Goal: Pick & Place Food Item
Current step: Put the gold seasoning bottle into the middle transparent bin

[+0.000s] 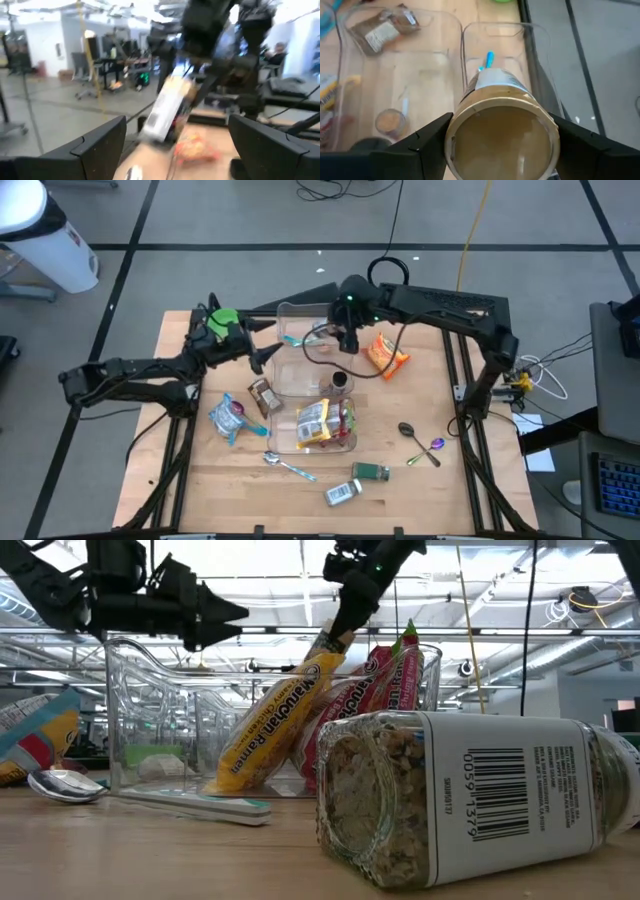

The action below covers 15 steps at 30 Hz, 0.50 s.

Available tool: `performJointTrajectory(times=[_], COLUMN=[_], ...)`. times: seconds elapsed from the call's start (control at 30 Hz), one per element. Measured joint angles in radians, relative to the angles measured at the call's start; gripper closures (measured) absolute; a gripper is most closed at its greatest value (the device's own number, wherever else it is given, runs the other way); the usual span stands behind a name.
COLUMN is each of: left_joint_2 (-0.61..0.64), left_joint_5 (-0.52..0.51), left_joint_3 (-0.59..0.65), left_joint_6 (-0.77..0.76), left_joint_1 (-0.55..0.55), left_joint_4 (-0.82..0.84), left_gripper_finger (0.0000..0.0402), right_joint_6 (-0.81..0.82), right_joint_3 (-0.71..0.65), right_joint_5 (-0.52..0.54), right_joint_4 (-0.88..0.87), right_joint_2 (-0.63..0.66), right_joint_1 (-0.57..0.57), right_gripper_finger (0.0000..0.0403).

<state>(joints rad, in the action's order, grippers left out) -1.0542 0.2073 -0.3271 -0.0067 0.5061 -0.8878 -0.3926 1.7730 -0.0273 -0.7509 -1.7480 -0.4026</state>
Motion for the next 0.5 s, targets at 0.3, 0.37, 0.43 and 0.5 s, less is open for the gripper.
performJointTrajectory(times=[0.3,0.37,0.43,0.5], left_joint_2=[0.000,0.000,0.000,0.005], left_joint_5=[0.121,0.183,0.252,0.306], left_joint_3=[0.000,0.000,-0.001,-0.002], left_joint_6=[0.005,-0.001,-0.016,-0.022], left_joint_1=[0.110,0.139,0.171,0.204], left_joint_4=[0.041,0.024,-0.004,-0.007], left_gripper_finger=[0.0043,0.0043,0.0043,0.0043], right_joint_6=[0.061,0.057,0.046,0.030], right_joint_3=[0.221,0.229,0.229,0.227], right_joint_5=[-0.026,-0.032,-0.033,-0.029], right_joint_4=[-0.190,-0.199,-0.236,-0.268], right_joint_2=[-0.128,-0.142,-0.160,-0.167], right_joint_1=[0.019,0.023,0.029,0.034], right_gripper_finger=[0.0136,0.0136,0.0136,0.0136])
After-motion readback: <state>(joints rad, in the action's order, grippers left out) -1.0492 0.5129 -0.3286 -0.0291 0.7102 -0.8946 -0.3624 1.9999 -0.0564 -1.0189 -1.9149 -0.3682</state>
